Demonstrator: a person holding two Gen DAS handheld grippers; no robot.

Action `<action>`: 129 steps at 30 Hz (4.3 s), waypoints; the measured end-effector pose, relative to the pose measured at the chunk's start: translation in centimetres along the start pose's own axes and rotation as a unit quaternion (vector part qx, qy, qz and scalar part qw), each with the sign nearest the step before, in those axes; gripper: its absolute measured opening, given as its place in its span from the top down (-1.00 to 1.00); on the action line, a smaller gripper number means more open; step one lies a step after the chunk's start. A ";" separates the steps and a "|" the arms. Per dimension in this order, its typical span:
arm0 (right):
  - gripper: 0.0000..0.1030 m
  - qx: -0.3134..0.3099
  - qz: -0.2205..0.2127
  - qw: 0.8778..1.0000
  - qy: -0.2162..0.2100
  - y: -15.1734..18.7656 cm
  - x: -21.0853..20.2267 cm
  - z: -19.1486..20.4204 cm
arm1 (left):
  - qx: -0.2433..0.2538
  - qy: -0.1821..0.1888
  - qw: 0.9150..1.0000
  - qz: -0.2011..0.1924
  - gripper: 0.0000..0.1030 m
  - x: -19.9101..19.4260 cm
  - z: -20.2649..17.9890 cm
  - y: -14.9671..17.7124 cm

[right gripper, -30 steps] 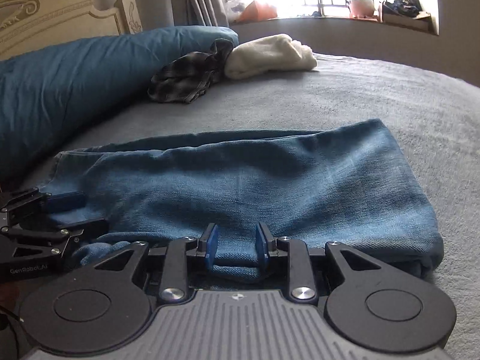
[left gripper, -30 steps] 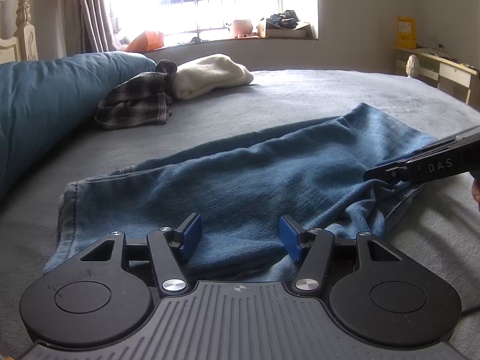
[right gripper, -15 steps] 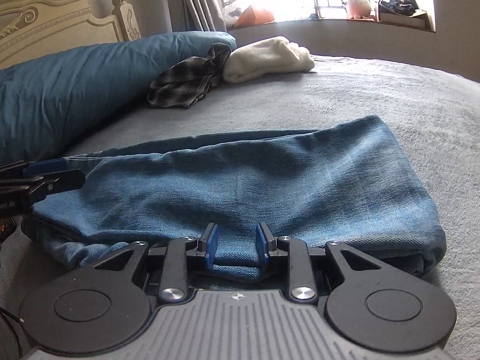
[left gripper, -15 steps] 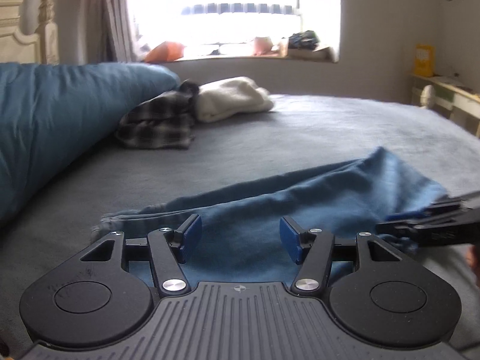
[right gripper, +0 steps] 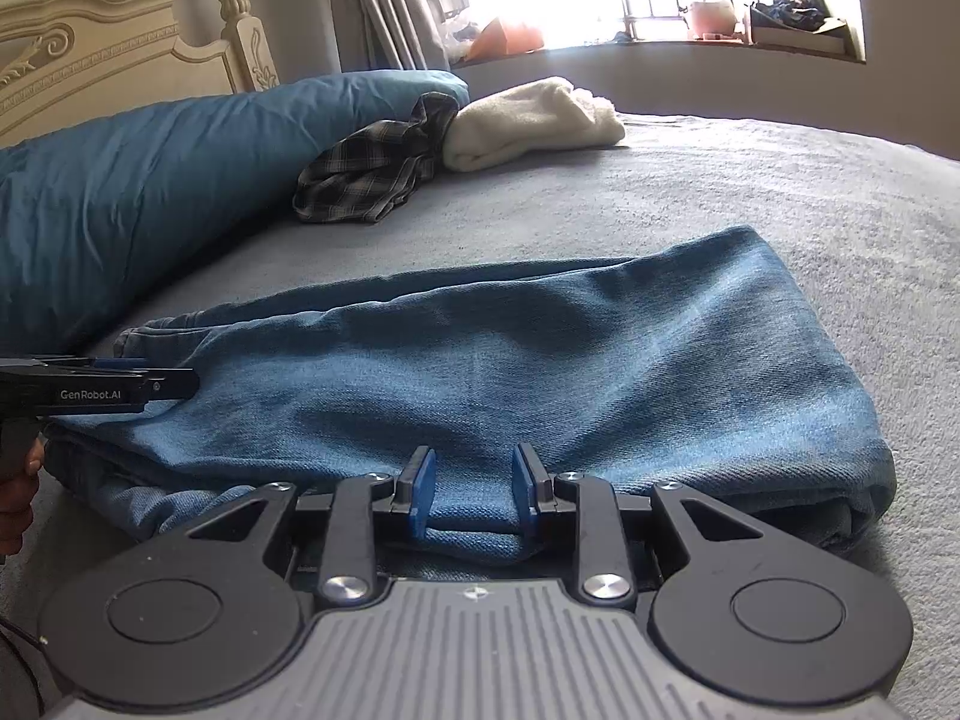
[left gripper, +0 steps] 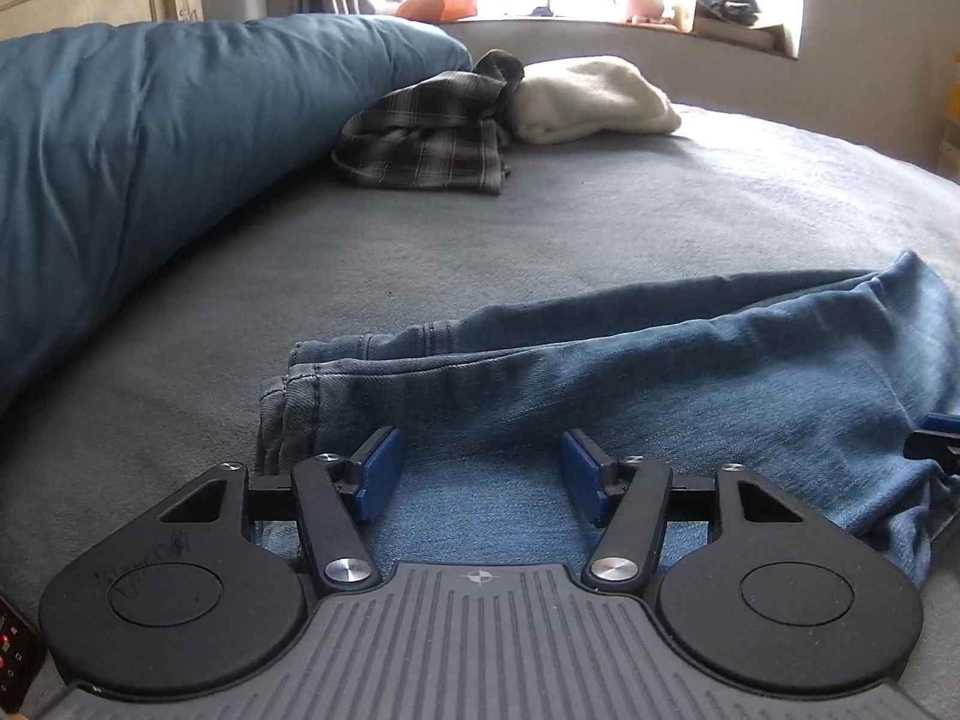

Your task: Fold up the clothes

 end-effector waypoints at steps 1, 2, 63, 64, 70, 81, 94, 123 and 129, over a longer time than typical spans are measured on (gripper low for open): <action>0.43 0.000 0.000 1.000 0.000 0.0 0.0 0.0 | -0.002 -0.001 1.000 0.003 -0.16 0.0 0.0 -0.1; 0.43 0.000 0.000 1.000 0.000 0.0 0.0 0.0 | -0.003 -0.002 1.000 0.007 -0.16 0.1 0.0 -0.2; 0.02 0.576 -0.005 0.817 0.018 3.8 -2.8 -19.5 | 0.055 0.040 0.998 -0.011 -0.31 -0.5 -4.7 -0.7; -0.01 0.586 -0.008 0.810 0.012 4.1 -2.7 -19.7 | 0.055 0.040 0.998 -0.008 -0.31 -0.4 -4.8 -0.4; -0.18 0.591 -0.003 0.807 -0.011 4.3 -2.0 -19.2 | 0.031 0.048 0.998 0.001 -0.35 0.0 -4.3 -0.1; -0.37 0.550 0.041 0.834 -0.018 2.5 -0.6 -16.2 | 0.029 0.050 0.998 -0.001 -0.36 0.0 -4.2 0.3; -0.38 0.570 0.068 0.818 -0.046 3.5 -0.9 -14.9 | 0.028 0.049 0.998 -0.001 -0.36 0.1 -4.3 0.3; -0.31 0.616 0.071 0.775 -0.123 3.4 2.8 -14.1 | 0.034 0.052 0.998 -0.007 -0.38 0.1 -4.2 0.6; 0.03 0.578 0.073 0.806 -0.105 2.9 3.0 -13.5 | 0.037 0.054 0.998 -0.008 -0.40 0.1 -4.2 0.8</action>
Point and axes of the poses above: each gripper's, at about its wrist camera, not at the fingertips, and x roughly the way its jaws point, z to its left, y to its underside, the point moved 2 cm from there along x, roughly the way its jaws point, and after that the axes turned 9 degrees about y, right-handed, at the moved point
